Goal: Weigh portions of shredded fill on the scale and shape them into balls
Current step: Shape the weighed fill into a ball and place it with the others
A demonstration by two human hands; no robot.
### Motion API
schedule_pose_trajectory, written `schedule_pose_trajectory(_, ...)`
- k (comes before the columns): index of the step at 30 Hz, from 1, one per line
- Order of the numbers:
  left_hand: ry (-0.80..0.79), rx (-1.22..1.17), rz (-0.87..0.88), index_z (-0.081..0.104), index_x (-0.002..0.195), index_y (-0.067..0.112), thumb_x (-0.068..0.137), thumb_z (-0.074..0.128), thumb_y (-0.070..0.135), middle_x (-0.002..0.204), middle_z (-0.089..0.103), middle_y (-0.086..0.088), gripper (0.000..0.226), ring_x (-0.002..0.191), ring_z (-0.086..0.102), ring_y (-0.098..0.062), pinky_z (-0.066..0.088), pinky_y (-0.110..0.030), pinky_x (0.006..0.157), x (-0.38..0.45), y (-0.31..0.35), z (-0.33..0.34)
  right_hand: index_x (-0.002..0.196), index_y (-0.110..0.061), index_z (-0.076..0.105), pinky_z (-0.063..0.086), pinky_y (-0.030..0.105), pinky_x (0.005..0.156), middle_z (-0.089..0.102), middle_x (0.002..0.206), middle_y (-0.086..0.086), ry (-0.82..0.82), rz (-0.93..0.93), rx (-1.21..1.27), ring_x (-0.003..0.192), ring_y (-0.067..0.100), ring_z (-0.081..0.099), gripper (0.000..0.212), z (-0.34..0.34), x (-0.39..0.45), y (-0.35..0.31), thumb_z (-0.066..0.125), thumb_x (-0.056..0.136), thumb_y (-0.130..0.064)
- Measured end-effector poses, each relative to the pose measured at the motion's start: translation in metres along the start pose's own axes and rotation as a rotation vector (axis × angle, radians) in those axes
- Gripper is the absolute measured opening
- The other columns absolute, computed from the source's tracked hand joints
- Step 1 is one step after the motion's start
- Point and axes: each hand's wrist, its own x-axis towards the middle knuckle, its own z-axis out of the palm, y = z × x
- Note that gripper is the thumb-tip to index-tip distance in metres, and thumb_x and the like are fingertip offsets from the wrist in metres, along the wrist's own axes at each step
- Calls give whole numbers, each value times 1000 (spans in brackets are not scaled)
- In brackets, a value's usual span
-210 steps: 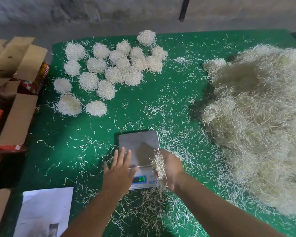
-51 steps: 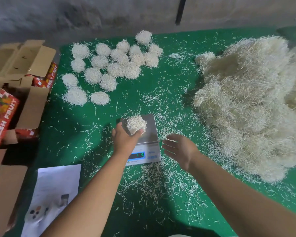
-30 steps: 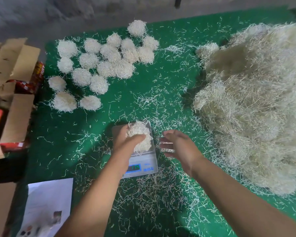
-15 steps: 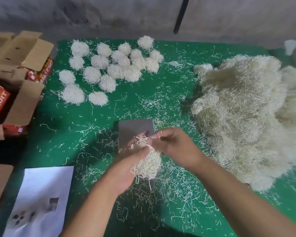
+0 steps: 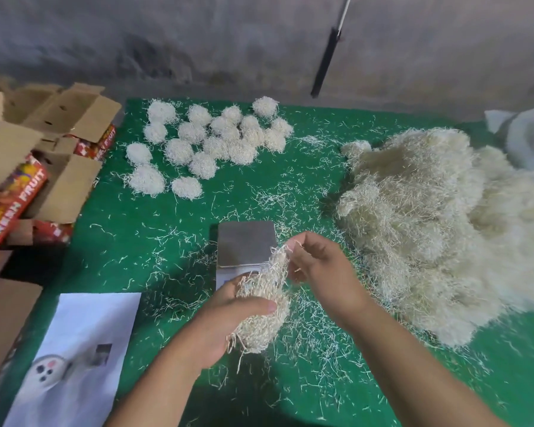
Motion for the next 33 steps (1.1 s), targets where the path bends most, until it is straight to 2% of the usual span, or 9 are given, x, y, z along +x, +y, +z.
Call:
schedule_pose_trajectory(6, 113, 63, 96, 30, 161, 30, 52, 98, 50, 169, 28, 3, 131, 152, 31, -23, 23, -54, 122, -16, -3, 30, 110, -28, 69, 58, 20, 67, 74, 82, -16, -204, -6, 10, 68, 3, 66, 30, -19, -12, -8, 64, 100, -55)
schedule_pose_trajectory(10, 151, 105, 154, 56, 134, 42, 61, 97, 43, 145, 52, 12, 84, 129, 46, -15, 31, -45, 108, -21, -6, 70, 112, -39, 71, 60, 29, 65, 77, 92, 5, -282, -55, -39, 68, 13, 68, 34, -52, -27, -4, 84, 84, -54)
schedule_pose_trajectory(13, 151, 126, 138, 57, 117, 46, 64, 97, 39, 123, 59, 27, 66, 112, 51, -1, 31, -38, 104, -22, -13, 96, 101, -36, 77, 50, 21, 52, 71, 70, -2, -189, -55, 25, 53, 13, 55, 20, -83, -35, 2, 85, 85, -45)
schedule_pose_trajectory(15, 120, 187, 122, 60, 108, 49, 64, 97, 36, 105, 67, 36, 59, 114, 53, 2, 34, -31, 96, -23, -18, 112, 99, -42, 77, 57, 23, 61, 73, 71, -4, -100, -35, 82, 61, 14, 61, 18, -102, -41, 7, 86, 84, -44)
schedule_pose_trajectory(20, 140, 376, 169, 38, 158, 31, 62, 93, 48, 161, 42, 0, 112, 132, 48, -20, 33, -43, 112, -22, -28, 139, 91, -28, 79, 56, 34, 75, 76, 83, 7, -39, -25, 225, 67, 13, 63, 14, -136, -50, 12, 84, 84, -40)
schedule_pose_trajectory(22, 157, 382, 157, 44, 153, 34, 75, 90, 38, 158, 45, -6, 91, 115, 53, -15, 37, -30, 97, -21, -31, 145, 94, -24, 78, 55, 31, 75, 75, 80, 1, 9, -20, 285, 66, 8, 64, 14, -150, -48, 12, 83, 87, -34)
schedule_pose_trajectory(26, 202, 363, 135, 54, 110, 40, 89, 80, 19, 99, 58, 21, 40, 75, 53, 10, 41, -7, 54, -17, -37, 151, 122, -25, 66, 59, 30, 82, 78, 85, -1, 147, 30, 414, 73, 12, 71, 43, -176, -43, 13, 85, 84, -32)
schedule_pose_trajectory(30, 279, 361, 116, 58, 95, 31, 91, 77, 10, 87, 56, 17, 29, 71, 55, 4, 42, -14, 53, -15, -42, 156, 143, -13, 55, 58, 34, 89, 74, 73, -3, 246, 14, 539, 68, 10, 67, 64, -205, -36, 20, 84, 87, -26)
schedule_pose_trajectory(33, 312, 389, 103, 57, 128, 21, 94, 74, 9, 111, 62, 3, 40, 90, 60, -11, 41, -21, 64, -6, -49, 149, 151, -6, 48, 60, 35, 93, 76, 88, 0, 327, 10, 572, 70, 7, 71, 75, -231, -28, 28, 85, 87, -24)
